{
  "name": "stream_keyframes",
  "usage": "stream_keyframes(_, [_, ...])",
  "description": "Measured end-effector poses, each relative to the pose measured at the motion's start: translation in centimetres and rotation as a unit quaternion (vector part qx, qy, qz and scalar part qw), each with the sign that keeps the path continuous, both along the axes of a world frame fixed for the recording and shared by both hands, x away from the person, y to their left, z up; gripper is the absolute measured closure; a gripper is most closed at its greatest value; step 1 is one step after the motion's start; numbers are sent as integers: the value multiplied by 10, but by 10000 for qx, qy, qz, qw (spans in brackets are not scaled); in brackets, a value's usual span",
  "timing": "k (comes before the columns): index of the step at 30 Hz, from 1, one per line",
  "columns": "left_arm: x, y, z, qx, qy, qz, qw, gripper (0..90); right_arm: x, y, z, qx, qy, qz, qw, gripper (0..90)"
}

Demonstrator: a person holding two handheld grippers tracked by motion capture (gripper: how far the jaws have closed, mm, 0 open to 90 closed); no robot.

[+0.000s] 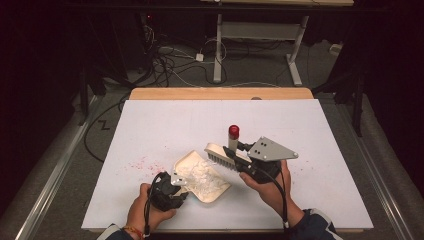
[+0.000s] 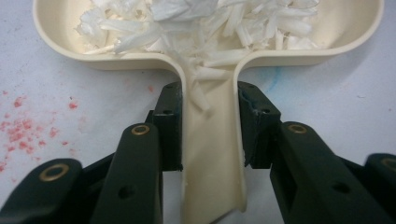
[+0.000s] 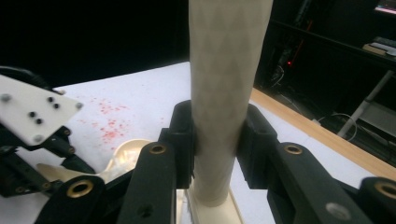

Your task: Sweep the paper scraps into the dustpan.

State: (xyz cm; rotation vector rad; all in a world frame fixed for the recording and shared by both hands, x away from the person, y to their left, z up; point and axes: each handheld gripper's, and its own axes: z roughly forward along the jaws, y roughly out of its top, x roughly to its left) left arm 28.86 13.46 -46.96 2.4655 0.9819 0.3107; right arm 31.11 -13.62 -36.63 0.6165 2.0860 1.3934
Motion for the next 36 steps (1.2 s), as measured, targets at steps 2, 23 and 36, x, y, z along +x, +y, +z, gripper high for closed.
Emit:
stream_keyframes(2, [0, 0, 0, -10, 12, 4, 10000, 628, 6, -3, -1, 6, 20, -95, 10000, 710])
stream_keyframes(23, [3, 1, 4, -41, -5, 38, 10000, 629, 33, 21, -45, -531, -66, -336, 9980, 711])
stream_keyframes(36, [4, 1, 4, -90, -9, 78, 9999, 629, 4, 45, -33, -100, 381, 474, 9981, 711])
